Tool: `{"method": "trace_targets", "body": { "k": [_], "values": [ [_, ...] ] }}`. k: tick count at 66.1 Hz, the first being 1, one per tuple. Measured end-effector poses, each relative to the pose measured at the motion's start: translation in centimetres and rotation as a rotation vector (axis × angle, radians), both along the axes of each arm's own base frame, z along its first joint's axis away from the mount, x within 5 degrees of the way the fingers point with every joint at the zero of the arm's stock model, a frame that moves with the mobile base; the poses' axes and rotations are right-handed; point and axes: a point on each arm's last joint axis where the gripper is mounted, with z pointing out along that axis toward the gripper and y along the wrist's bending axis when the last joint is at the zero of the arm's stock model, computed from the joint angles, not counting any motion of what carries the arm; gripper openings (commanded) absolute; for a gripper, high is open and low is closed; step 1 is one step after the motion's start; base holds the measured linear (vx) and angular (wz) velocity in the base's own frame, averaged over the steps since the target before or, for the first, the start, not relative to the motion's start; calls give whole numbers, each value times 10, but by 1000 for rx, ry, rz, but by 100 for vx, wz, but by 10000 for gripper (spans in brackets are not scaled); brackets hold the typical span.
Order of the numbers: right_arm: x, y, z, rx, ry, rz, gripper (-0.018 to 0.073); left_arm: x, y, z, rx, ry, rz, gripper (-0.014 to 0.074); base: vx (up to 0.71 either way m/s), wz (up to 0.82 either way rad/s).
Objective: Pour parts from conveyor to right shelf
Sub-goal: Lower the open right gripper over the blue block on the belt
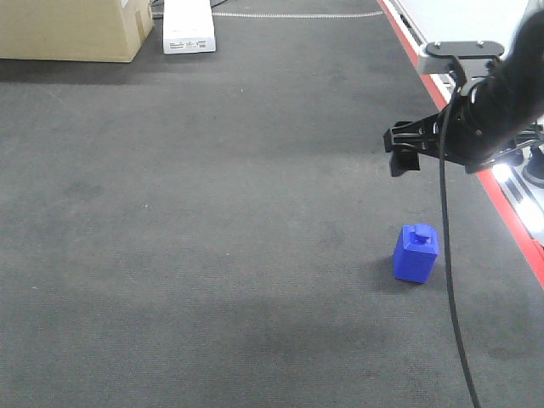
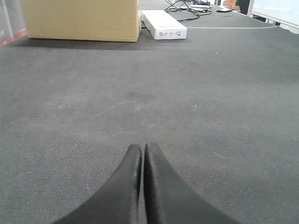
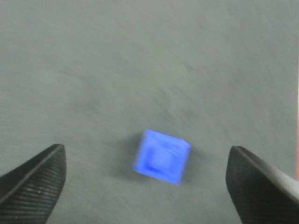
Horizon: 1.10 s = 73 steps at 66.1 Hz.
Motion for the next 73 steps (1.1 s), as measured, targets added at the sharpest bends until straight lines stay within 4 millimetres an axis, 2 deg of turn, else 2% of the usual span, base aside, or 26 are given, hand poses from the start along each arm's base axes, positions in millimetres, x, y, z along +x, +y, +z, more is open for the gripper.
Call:
{"method": "trace_targets", "body": {
  "k": [3,21,48,73],
  "values": [
    [5,-2,1,-7,31,-18,650,0,0,0,0,0,0,-6,0,0],
    [30,-18,-22,80,192,-87,640,0,0,0,0,0,0,-6,0,0],
    [47,-15,-64,87,305,-94,622,0,0,0,0,0,0,-6,0,0],
    [49,-9,-71,86,324,-85,612,0,0,0,0,0,0,-6,0,0]
  ]
}}
